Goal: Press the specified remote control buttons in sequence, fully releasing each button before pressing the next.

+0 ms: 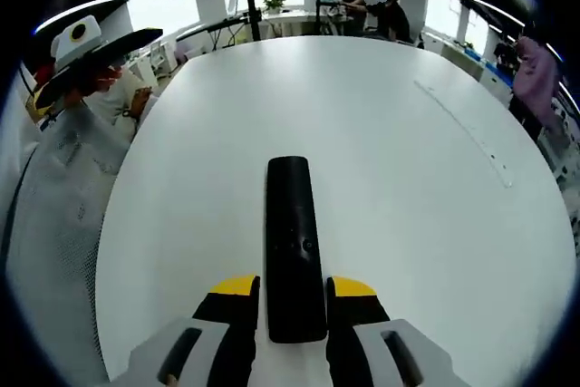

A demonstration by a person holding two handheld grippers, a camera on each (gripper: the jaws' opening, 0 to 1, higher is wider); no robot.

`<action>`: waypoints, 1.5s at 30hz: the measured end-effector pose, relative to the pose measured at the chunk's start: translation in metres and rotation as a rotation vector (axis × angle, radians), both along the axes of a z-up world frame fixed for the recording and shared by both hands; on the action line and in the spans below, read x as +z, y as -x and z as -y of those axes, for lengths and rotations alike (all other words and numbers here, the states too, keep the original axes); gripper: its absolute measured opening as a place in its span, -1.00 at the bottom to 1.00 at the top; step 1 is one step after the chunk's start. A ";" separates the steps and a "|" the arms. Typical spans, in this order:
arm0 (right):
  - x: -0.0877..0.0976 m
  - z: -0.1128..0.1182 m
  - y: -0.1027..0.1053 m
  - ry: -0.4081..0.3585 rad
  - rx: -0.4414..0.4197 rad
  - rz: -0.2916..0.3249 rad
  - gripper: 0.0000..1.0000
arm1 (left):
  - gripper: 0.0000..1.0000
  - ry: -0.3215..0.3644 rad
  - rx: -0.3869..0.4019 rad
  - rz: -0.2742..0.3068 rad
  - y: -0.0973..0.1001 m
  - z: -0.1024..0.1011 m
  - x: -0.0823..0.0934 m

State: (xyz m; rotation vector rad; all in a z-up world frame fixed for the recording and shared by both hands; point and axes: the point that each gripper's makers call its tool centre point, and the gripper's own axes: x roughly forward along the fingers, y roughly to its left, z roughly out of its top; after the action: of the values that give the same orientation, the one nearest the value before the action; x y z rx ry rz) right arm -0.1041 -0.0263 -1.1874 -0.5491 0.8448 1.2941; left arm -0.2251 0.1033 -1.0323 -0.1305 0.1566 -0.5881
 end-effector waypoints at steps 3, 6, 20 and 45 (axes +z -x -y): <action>0.013 0.003 -0.001 -0.093 -0.148 0.023 -0.14 | 1.00 -0.005 -0.007 -0.002 0.000 0.006 0.002; 0.027 0.010 0.008 -0.182 -0.263 0.053 0.01 | 1.00 -0.010 -0.003 0.002 0.000 0.007 0.003; 0.080 0.042 0.048 -0.407 -0.562 0.160 0.63 | 1.00 -0.015 -0.017 0.017 0.002 0.008 0.006; 0.124 0.077 0.107 -0.531 -0.739 0.229 0.98 | 1.00 -0.027 -0.018 0.025 0.006 0.006 0.005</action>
State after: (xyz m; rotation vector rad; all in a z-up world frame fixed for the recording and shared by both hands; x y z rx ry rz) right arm -0.2113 -0.1030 -1.0631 0.0552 0.4121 0.7010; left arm -0.2308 0.0971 -1.0274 -0.0957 0.1416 -0.6047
